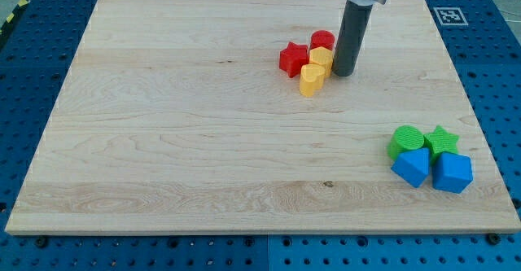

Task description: Move the heart to the left of the triangle

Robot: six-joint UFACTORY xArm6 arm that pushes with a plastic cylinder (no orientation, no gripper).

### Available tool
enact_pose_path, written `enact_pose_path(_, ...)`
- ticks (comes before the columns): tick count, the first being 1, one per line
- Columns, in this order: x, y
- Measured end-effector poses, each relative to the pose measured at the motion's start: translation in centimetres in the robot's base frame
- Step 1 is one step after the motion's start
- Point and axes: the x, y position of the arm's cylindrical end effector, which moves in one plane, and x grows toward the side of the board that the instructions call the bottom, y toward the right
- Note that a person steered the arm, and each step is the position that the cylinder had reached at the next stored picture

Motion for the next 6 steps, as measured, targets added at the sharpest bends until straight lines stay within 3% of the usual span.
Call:
enact_pose_path(2,0.0,-3.1)
enact_pose_path(6,2.3,-4.2)
